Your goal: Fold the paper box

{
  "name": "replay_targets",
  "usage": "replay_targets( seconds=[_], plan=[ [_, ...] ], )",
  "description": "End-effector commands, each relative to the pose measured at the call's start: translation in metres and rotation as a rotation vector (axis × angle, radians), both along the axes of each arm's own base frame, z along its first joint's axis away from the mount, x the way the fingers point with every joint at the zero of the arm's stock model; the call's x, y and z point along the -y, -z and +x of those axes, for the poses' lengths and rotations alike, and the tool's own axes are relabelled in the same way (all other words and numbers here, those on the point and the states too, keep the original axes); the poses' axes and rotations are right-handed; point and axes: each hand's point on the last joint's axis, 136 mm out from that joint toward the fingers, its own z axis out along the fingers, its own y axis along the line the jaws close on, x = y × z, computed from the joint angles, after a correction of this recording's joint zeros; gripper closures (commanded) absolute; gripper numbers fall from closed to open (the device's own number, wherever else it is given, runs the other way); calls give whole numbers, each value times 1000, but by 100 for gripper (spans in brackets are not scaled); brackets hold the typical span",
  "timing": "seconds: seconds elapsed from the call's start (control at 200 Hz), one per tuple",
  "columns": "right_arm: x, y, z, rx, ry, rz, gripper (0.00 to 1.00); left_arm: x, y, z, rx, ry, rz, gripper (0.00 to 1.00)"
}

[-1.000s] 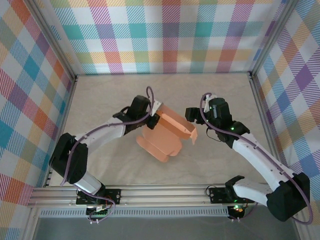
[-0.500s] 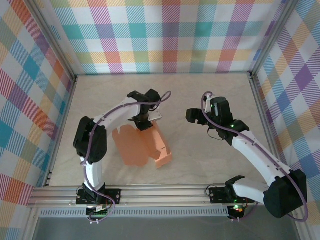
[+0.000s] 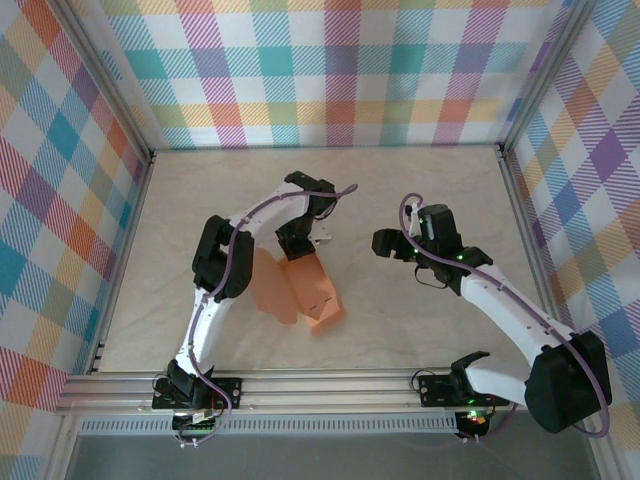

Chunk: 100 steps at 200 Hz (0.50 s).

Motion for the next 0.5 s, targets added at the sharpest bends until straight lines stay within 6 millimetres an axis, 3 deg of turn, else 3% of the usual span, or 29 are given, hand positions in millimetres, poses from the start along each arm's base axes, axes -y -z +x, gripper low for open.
replay_targets(
  seconds=[0.0,0.495],
  plan=[
    [-1,0,1,6,3,40,13,-5,-2,14,93,-41,89,100],
    [4,14,0,-20,19,78,13,9,24,28,171,-75,199,100]
  ],
)
